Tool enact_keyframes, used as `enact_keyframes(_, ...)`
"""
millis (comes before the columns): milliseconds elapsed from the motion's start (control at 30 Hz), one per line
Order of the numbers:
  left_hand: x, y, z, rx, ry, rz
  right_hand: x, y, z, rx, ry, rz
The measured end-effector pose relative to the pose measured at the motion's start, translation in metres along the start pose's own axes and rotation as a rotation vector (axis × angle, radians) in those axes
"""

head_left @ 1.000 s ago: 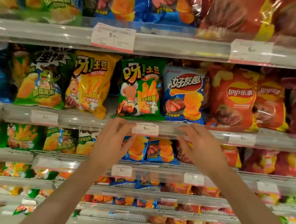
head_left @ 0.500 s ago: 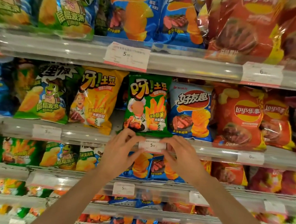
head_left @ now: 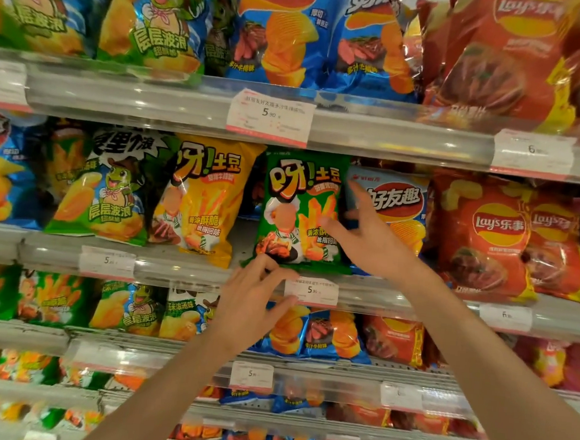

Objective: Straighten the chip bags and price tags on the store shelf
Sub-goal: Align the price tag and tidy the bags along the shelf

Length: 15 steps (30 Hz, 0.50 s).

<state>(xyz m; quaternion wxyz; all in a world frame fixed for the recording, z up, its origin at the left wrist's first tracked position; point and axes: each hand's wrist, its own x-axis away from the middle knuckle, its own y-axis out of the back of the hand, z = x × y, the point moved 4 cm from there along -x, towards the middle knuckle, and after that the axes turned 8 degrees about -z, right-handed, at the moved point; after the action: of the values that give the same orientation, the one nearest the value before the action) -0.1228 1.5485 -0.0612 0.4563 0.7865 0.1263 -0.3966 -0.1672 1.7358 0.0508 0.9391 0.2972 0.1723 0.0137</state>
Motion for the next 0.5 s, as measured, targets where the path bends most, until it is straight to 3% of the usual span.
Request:
enact_keyframes(267,0.000,0.000,-0.001,0.006,0.018,0.016,-0.045,-0.020,-0.016,-0.346,-0.159,-0.031)
enact_keyframes(500,-0.001,-0.001,0.000,0.007,0.026,0.004,-0.053,-0.021,-0.015,-0.428,-0.150,-0.138)
